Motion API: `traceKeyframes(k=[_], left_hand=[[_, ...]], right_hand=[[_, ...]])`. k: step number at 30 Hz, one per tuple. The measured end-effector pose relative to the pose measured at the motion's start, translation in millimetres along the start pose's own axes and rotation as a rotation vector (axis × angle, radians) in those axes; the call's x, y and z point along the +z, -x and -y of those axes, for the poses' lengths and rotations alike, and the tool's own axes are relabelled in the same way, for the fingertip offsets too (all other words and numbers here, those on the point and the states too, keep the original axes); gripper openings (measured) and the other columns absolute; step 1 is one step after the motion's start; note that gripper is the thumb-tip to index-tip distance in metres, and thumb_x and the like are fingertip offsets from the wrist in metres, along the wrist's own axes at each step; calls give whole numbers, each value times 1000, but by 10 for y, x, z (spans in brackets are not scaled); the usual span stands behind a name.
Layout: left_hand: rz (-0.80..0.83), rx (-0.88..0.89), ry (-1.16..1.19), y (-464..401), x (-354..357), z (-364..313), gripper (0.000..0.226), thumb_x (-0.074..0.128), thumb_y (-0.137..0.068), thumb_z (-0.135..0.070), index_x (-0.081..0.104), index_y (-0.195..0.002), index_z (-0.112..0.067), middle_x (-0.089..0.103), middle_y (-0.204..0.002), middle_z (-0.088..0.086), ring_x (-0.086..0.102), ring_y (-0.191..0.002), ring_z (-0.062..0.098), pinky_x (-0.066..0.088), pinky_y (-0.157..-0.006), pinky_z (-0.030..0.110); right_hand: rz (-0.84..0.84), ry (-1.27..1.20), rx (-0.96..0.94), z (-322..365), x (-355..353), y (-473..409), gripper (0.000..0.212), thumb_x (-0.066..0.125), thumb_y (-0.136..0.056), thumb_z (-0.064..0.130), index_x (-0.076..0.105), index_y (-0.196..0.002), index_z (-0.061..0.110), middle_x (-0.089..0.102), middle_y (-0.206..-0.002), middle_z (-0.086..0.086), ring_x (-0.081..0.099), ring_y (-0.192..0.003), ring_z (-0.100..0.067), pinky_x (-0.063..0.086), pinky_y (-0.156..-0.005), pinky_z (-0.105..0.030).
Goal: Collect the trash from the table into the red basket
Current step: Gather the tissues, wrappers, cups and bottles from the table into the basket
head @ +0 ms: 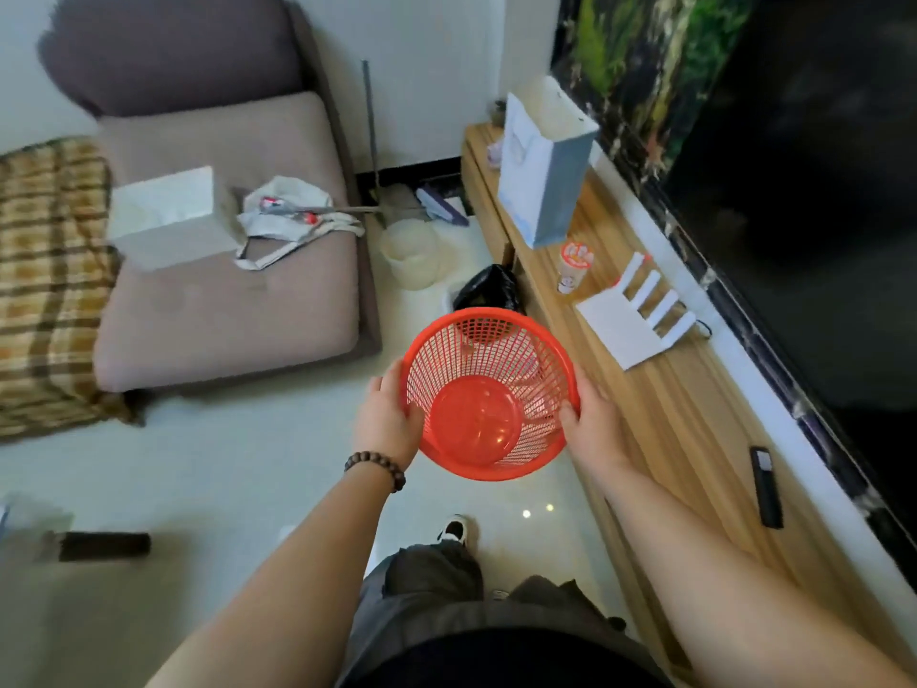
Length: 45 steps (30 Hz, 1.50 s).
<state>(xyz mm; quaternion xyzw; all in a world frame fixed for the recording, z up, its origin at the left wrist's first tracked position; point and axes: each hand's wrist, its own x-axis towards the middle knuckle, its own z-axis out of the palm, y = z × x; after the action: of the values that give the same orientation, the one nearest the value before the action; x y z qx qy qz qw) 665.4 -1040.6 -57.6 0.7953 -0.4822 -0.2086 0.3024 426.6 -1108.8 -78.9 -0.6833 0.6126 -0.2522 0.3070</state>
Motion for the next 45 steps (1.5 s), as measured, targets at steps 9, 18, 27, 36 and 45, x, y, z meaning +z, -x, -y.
traceKeyframes(k=[9, 18, 27, 36, 45], left_hand=[[-370, -252, 72, 1022, -737, 618, 60, 50, -77, 0, 42, -134, -13, 52, -108, 8, 52, -88, 23, 32, -74, 21], [-748, -593, -13, 2453, -1529, 1386, 56, 54, -81, -12, 40, -136, -17, 53, -107, 6, 52, -88, 16, 33, -75, 20], [-987, -845, 7, 3749, -2190, 2127, 57, 54, -81, -8, 41, -137, -12, 54, -113, 11, 55, -96, 23, 32, -75, 15], [-1171, -957, 10, 5203, -3148, 3177, 52, 53, -75, 0, 51, -127, -9, 60, -109, 15, 55, -98, 28, 39, -87, 25], [-1307, -1134, 120, 6158, -3772, 3806, 51, 46, -84, -9, 40, -133, -17, 60, -116, 8, 57, -99, 24, 36, -77, 21]], right_hand=[[276, 26, -346, 762, 574, 283, 48, 46, -88, 8, 43, -135, 18, 58, -114, -10, 56, -104, -26, 45, -83, -31], [621, 10, -673, 1825, 1569, 1190, 49, 42, -94, 16, 35, -142, 21, 57, -117, -8, 54, -106, -21, 37, -85, -22], [847, 34, -921, 2700, 2566, 2447, 50, 43, -92, 16, 36, -141, 23, 56, -127, -7, 52, -115, -21, 36, -96, -26], [1077, 29, -1057, 3739, 3536, 4275, 50, 45, -88, 11, 44, -136, 24, 65, -104, -14, 59, -92, -32, 45, -79, -33], [1138, -59, -1235, 4540, 4153, 5602, 37, 47, -84, 11, 53, -120, 19, 65, -93, -10, 54, -77, -24, 35, -67, -29]])
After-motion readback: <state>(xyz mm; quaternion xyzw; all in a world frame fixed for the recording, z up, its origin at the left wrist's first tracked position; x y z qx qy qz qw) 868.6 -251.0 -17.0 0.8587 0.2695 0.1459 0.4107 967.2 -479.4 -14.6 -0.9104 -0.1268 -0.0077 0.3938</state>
